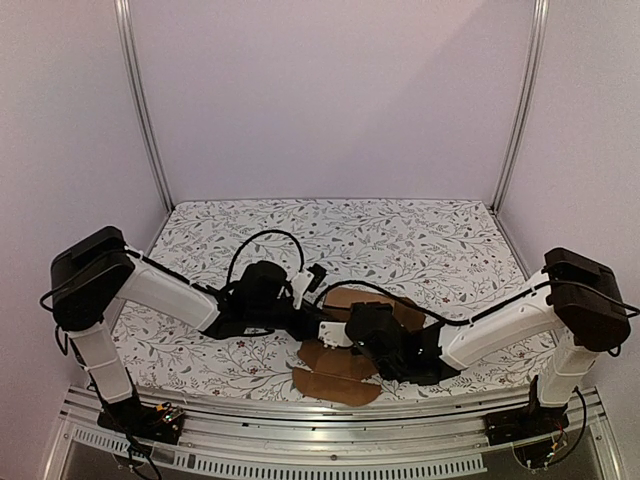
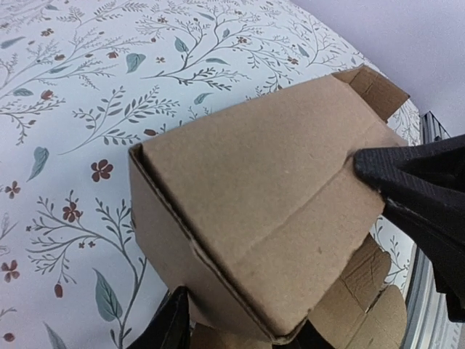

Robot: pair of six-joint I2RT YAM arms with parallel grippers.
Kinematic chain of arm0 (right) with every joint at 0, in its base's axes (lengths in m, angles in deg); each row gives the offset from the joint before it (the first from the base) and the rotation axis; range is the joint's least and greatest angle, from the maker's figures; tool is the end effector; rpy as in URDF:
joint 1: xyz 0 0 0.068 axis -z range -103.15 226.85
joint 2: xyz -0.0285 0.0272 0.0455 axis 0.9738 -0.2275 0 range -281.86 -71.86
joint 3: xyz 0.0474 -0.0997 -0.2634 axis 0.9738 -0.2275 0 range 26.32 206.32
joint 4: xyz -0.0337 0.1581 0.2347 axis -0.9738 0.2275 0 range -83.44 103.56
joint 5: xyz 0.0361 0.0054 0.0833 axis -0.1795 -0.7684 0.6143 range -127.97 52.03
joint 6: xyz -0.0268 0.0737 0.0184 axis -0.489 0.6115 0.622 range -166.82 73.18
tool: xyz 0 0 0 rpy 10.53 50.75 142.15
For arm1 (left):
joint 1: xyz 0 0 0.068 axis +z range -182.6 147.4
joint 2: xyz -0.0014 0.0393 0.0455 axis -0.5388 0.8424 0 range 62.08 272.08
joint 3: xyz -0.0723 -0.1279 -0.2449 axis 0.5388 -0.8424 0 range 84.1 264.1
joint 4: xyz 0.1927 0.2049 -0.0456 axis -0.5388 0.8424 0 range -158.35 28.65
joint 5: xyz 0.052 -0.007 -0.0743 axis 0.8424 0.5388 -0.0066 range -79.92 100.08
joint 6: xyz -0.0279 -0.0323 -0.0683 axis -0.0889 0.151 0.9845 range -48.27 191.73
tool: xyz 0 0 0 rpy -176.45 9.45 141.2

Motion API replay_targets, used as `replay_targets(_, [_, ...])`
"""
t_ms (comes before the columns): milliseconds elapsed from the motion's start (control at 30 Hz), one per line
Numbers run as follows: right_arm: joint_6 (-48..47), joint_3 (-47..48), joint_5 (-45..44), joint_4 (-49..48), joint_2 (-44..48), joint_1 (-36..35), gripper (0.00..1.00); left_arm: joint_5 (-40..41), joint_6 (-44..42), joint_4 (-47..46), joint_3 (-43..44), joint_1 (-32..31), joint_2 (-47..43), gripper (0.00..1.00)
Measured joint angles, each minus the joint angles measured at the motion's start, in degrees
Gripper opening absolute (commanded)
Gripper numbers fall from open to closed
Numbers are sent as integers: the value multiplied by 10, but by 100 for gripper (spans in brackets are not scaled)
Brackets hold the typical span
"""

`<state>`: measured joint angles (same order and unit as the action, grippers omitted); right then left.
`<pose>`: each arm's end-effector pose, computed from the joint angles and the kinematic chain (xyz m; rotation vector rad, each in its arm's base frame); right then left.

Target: Fold the paper box

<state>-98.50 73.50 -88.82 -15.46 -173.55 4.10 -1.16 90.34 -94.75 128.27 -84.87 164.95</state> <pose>0.1646 0.3481 0.1366 -1.4640 1.3368 -0.7039 0.2301 -0.3196 0.1082 0.7741 2.1347 -0.9059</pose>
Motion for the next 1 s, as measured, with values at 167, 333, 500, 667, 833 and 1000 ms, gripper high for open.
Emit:
replay_targets(167, [10,4,-10,9,-5,-10,0,31,0,-11,-14,-15,4,35])
replay_targets(333, [24,13,-16,22,-8,-15,0,72,1,-19,-17,-30,4,25])
replay_targets(500, [40,23,-27,43,-8,-18,0,100,1,-24,-17,-37,4,12])
replay_targets(667, [59,37,-35,67,-9,-18,0,117,-1,-30,-17,-44,5,3])
replay_targets(833, [81,48,-35,90,-9,-20,6,135,-1,-30,-17,-47,5,0])
replay_targets(1000, [116,60,-19,115,-9,-27,26,148,-2,-28,-17,-49,5,0])
